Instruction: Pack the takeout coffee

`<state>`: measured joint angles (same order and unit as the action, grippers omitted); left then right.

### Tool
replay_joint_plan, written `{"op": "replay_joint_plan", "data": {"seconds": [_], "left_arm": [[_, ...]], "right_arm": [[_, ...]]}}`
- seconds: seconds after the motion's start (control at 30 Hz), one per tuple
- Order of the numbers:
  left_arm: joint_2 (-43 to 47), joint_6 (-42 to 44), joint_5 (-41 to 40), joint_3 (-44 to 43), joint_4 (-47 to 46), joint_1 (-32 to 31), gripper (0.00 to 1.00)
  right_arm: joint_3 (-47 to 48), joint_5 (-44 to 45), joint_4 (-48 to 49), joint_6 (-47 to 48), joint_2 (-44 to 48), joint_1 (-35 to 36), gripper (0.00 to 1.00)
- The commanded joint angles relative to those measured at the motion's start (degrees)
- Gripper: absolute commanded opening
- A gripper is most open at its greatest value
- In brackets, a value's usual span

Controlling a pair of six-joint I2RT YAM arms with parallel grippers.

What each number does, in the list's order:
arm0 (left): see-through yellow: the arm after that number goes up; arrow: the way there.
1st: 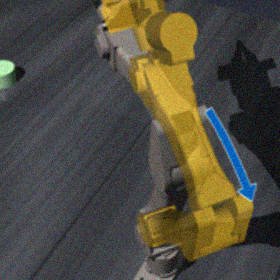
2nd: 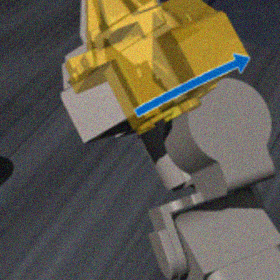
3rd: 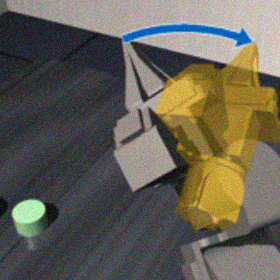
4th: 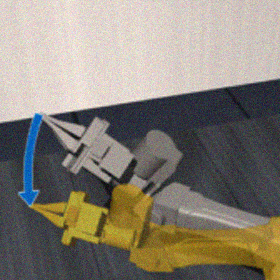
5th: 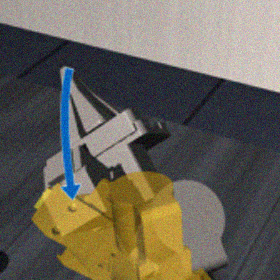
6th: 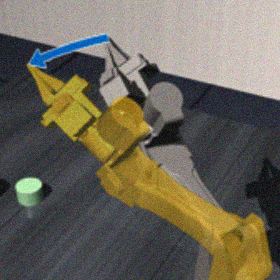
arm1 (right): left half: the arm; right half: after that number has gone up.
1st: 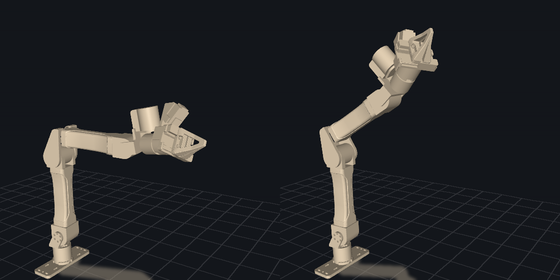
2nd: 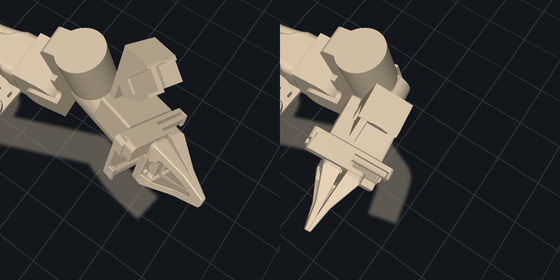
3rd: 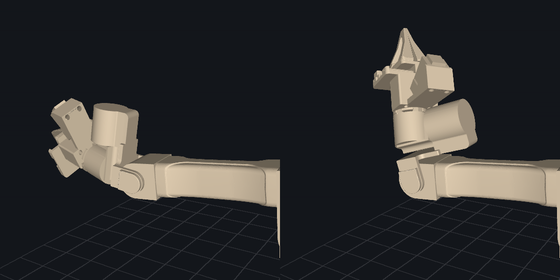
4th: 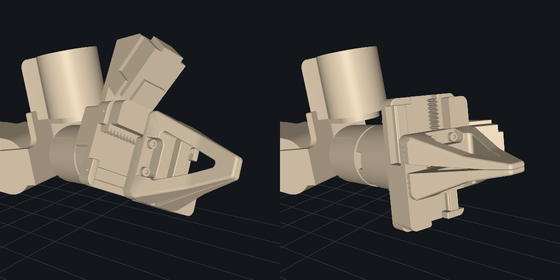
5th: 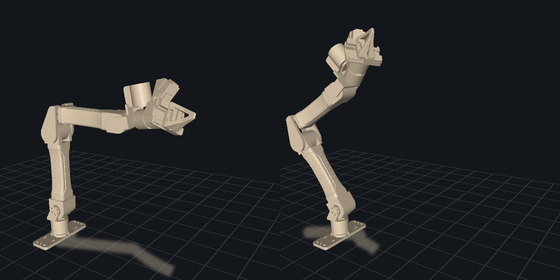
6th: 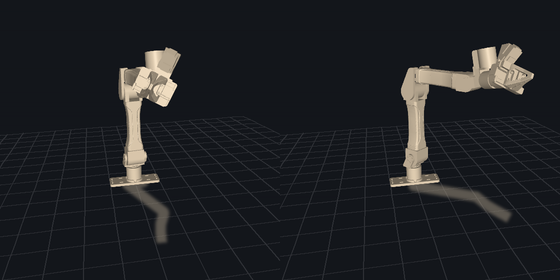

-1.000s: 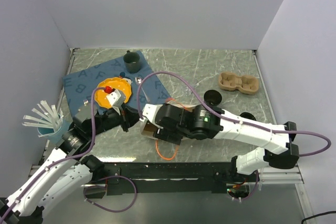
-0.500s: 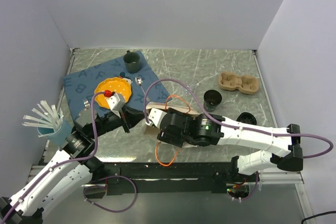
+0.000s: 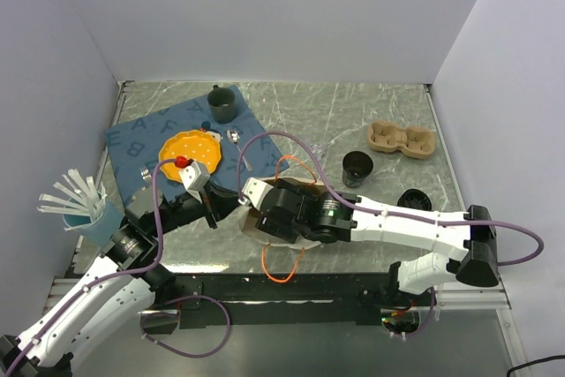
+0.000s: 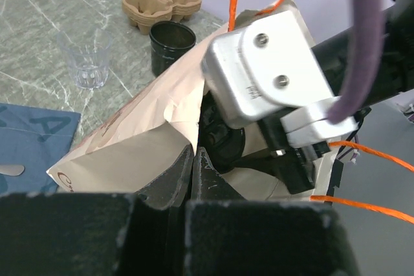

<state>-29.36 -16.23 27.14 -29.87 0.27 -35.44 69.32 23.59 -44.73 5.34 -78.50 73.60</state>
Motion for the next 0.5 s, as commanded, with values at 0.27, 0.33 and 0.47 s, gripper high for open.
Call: {"op": "replay_joint_plan", "data": {"seconds": [0.27, 0.33, 0.47], "left_arm": [[0.27, -1.26, -0.06, -1.07, -0.45, -0.15, 0.01], [0.36, -1.26, -0.15, -1.16, -0.36, -0.15, 0.01], [0.36, -1.26, -0.59, -1.33, 1.31, -0.15, 0.01]], "right_arm": [[-5.42, 4.0, 6.23, -4.02, -0.69, -1.88, 0.47], [-6.56, 4.44, 6.93, -4.46, -0.43, -1.88, 0.47], [-7.79, 6.98, 7.46, -5.08, -0.51, -1.97, 0.47]]}}
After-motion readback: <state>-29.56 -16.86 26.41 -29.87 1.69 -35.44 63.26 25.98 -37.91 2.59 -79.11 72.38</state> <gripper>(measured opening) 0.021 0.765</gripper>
